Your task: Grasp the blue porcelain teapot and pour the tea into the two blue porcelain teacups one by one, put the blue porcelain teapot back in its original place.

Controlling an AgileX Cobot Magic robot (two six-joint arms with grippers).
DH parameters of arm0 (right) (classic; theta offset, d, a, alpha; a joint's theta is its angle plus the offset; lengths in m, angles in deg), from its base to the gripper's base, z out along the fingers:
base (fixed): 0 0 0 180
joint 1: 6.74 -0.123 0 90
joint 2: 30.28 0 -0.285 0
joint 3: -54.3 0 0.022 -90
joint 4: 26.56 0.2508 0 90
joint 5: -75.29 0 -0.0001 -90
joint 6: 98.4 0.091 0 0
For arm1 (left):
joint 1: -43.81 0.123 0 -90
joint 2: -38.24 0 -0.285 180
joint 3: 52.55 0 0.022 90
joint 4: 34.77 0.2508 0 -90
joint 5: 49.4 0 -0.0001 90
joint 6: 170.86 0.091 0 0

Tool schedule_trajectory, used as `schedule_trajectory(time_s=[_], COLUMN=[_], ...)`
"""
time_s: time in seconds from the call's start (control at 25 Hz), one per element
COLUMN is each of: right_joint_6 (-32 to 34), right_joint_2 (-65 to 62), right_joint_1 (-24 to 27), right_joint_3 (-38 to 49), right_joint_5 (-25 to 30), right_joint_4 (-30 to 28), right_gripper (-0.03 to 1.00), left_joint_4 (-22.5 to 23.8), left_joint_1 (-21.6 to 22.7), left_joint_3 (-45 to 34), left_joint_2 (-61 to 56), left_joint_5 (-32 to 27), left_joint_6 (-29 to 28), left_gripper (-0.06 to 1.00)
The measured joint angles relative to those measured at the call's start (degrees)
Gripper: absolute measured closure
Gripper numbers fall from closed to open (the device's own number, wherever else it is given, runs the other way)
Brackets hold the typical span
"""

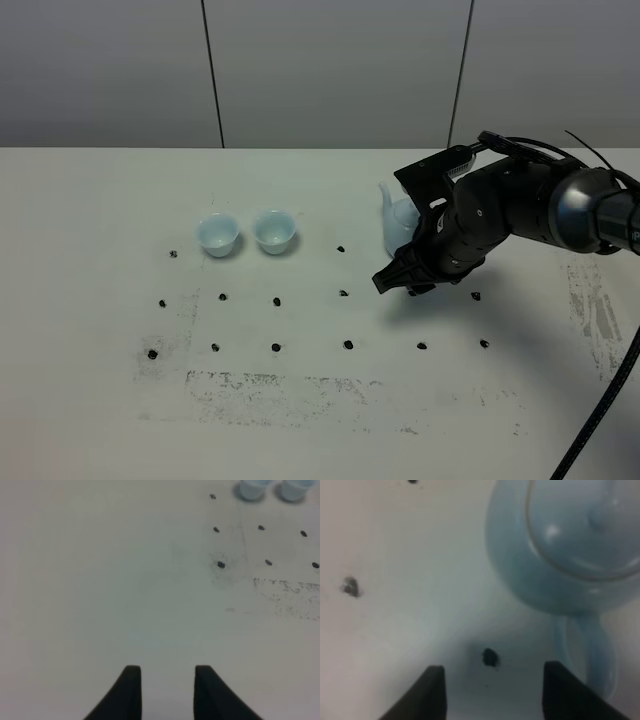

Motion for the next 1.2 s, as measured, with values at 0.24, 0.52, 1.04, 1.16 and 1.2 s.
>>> schedule_trajectory(time_s=[0.24, 0.52, 1.04, 1.16, 1.2], right_joint_6=[2.8, 4.0, -18.1, -21.1, -22.2], right_joint_2=[0.0, 0.0, -3.7, -2.5, -2.0], right_joint_1=[1.1, 1.2, 3.2, 4.9, 5.3], right_joint_3=[0.0, 0.0, -8.2, -9.2, -9.4], right_joint_5=[0.9, 3.3, 14.9, 14.6, 14.1], right_joint_4=[-5.4, -8.9, -0.3, -0.7, -0.6], right_gripper=[0.54, 0.54, 0.54, 0.54, 0.54], left_joint_4=[0.0, 0.0, 0.0, 0.0, 0.0], left_joint_1=[0.0, 0.0, 0.0, 0.0, 0.0], left_joint_3=[0.0, 0.0, 0.0, 0.0, 0.0], left_joint_2=[0.0, 0.0, 0.0, 0.0, 0.0], left_joint_5=[0.0, 0.0, 0.0, 0.0, 0.0], left_joint_6=[0.0, 0.0, 0.0, 0.0, 0.0], left_gripper=[0.66, 0.66, 0.66, 0.66, 0.66])
